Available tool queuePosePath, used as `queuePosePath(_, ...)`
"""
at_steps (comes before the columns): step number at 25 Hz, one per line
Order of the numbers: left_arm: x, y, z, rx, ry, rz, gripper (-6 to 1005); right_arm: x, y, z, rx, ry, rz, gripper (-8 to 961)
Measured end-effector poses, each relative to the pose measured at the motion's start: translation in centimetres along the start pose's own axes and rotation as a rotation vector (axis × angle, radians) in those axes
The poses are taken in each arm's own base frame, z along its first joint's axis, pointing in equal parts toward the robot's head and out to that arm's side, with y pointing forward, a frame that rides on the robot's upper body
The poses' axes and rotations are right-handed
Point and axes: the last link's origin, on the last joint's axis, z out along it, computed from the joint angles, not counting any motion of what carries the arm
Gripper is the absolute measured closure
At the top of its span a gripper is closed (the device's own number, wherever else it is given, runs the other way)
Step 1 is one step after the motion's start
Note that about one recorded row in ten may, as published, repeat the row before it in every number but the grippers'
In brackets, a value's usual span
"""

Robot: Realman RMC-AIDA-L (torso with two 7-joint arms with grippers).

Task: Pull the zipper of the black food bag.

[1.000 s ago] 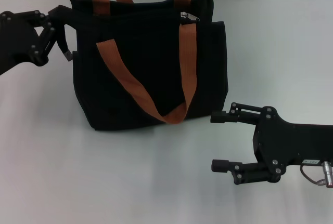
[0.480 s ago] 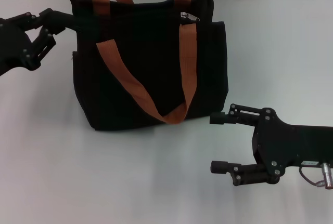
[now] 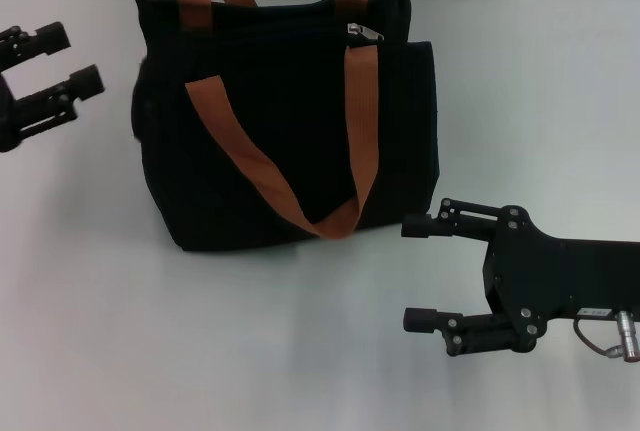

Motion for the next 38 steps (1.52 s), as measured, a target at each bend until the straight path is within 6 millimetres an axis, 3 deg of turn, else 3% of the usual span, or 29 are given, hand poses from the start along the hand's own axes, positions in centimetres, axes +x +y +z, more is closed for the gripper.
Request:
queuePosePath(6,2.0,0.8,-0.8,-0.151,-0.002,-0.088,353,0.0,-0.1,0.0,0.004,0.0,0.005,127)
queuePosePath(9,2.4,2.1,-0.7,-0.244,0.032,-0.105,202,0.0,-0.1,0.0,0.006,0.0,0.005,127)
queuePosePath(17,-1.0,6.4,2.8,-0.465,-0.004,-0.082,202,0.4,-0.3,0.0,0.026,0.023,0.012,127)
queuePosePath(22,-3.1,8.3,3.9,-0.51,-0.028,-0.069,202,0.7,-0.2,-0.1,0.032,0.03,0.024,127)
queuePosePath(31,-7.5,9.8,5.0,-0.47,-0.154,-0.048,202,1.7,0.0,0.0,0.035,0.076,0.052,127)
queuePosePath(38,-7.6,10.0,5.1,-0.479,-0.157,-0.048,202,2.1,0.0,0.4,0.027,0.098,0.069,127)
